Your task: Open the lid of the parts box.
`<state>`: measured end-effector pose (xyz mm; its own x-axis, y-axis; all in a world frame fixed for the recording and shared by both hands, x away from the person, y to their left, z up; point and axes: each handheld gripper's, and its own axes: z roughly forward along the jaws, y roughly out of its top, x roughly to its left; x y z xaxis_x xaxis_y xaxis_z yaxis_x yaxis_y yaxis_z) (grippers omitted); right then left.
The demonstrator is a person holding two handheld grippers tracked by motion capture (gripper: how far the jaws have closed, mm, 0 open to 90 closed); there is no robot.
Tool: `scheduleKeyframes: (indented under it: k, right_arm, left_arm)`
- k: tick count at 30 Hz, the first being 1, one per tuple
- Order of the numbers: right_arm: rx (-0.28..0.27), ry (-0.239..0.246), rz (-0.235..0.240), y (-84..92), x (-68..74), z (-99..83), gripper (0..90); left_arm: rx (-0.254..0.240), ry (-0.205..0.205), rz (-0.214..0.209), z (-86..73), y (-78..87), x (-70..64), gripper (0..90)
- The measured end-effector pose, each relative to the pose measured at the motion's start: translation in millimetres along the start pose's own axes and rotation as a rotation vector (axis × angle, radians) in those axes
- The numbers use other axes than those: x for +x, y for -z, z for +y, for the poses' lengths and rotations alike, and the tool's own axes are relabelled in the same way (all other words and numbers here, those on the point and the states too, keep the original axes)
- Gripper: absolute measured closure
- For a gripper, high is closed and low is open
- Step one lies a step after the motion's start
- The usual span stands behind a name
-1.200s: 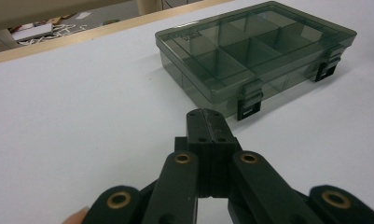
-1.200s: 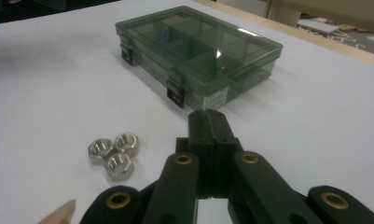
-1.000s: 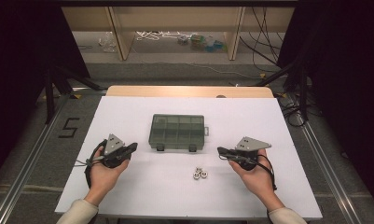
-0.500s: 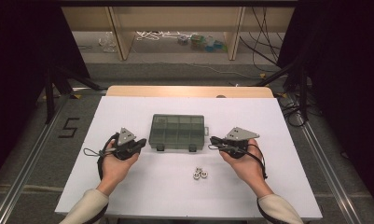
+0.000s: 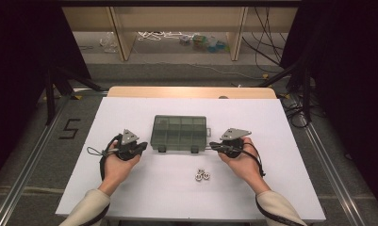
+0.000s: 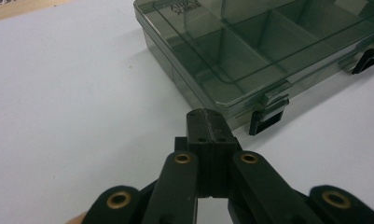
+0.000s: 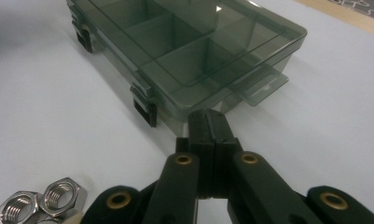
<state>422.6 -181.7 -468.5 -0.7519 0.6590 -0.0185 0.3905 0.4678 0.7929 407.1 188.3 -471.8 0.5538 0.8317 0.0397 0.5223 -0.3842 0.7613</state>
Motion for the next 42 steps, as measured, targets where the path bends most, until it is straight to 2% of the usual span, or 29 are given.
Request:
scheduleKeyframes:
  k: [4,12,13,14,15,20,21,23,24,25,26,27,29,30,32,35,36,37,38,39,42]
  right_arm:
    - [0.038,0.012,0.010,-7.1,1.3,-1.3,90.0]
    - [0.055,0.019,0.014,-12.6,3.7,-1.2,90.0]
    - [0.066,0.020,0.017,-13.5,4.3,-1.3,90.0]
    - [0.066,0.020,0.017,-13.5,4.3,-1.3,90.0]
    - [0.064,0.022,0.015,-14.1,4.5,-1.4,90.0]
    - [0.068,0.011,0.006,-14.1,6.0,-1.1,90.0]
    - [0.068,0.012,0.010,-14.4,5.7,-1.2,90.0]
    - [0.066,0.018,0.010,-14.7,5.4,-1.0,90.0]
    - [0.065,0.018,0.009,-14.7,5.4,-1.0,90.0]
    - [0.066,0.018,0.010,-14.7,5.3,-0.9,90.0]
    - [0.065,0.018,0.009,-14.8,5.3,-1.0,90.0]
    - [0.065,0.018,0.009,-14.7,5.3,-1.0,90.0]
    - [0.065,0.017,0.009,-14.8,5.3,-1.1,90.0]
    - [0.064,0.017,0.008,-14.8,5.3,-1.1,90.0]
    - [0.064,0.018,0.008,-14.8,5.3,-1.1,90.0]
    - [0.065,0.015,0.006,-14.6,5.5,-1.1,90.0]
    - [0.067,0.010,0.005,-14.2,6.0,-1.2,90.0]
    - [0.066,0.011,0.005,-14.2,6.0,-1.2,90.0]
    - [0.066,0.012,0.006,-14.3,6.1,-1.2,90.0]
    - [0.060,0.020,0.007,-14.7,5.6,-1.1,90.0]
    - [0.053,0.030,0.008,-14.9,5.2,-0.8,90.0]
  left_arm:
    - [0.010,0.001,-0.014,-1.1,-4.2,-1.5,90.0]
    - [0.022,-0.011,-0.024,-0.9,-8.0,-2.6,90.0]
    - [-0.006,0.024,-0.018,-1.3,-10.4,-6.0,90.0]
    - [-0.005,0.022,-0.020,-1.4,-10.7,-6.2,90.0]
    - [0.025,-0.014,-0.024,-1.1,-8.8,-3.8,90.0]
    - [0.022,-0.019,-0.031,-1.2,-9.5,-4.2,90.0]
    - [-0.002,0.008,-0.029,-1.6,-11.4,-6.8,90.0]
    - [0.026,-0.028,-0.026,-1.1,-9.9,-5.8,90.0]
    - [0.024,-0.026,-0.028,-1.0,-10.0,-6.4,90.0]
    - [0.001,0.000,-0.027,-1.2,-11.6,-8.5,90.0]
    - [-0.002,0.004,-0.028,-1.3,-12.0,-8.4,90.0]
    - [0.027,-0.031,-0.025,-0.7,-9.6,-6.0,90.0]
    - [-0.006,0.015,-0.026,-1.5,-12.9,-8.5,90.0]
    - [0.021,-0.017,-0.030,-1.5,-11.8,-6.2,90.0]
    - [0.029,-0.027,-0.022,-1.4,-11.5,-6.5,90.0]
    - [0.028,-0.028,-0.022,-1.1,-11.7,-6.6,90.0]
    - [-0.001,-0.001,-0.014,-1.5,-14.0,-9.6,90.0]
    - [0.030,-0.038,-0.011,-1.0,-12.2,-7.9,90.0]
    - [0.033,-0.043,-0.012,-0.8,-12.1,-8.1,90.0]
    - [0.011,-0.019,-0.004,-0.8,-13.4,-10.5,90.0]
    - [0.008,-0.018,-0.002,-0.2,-13.2,-11.1,90.0]
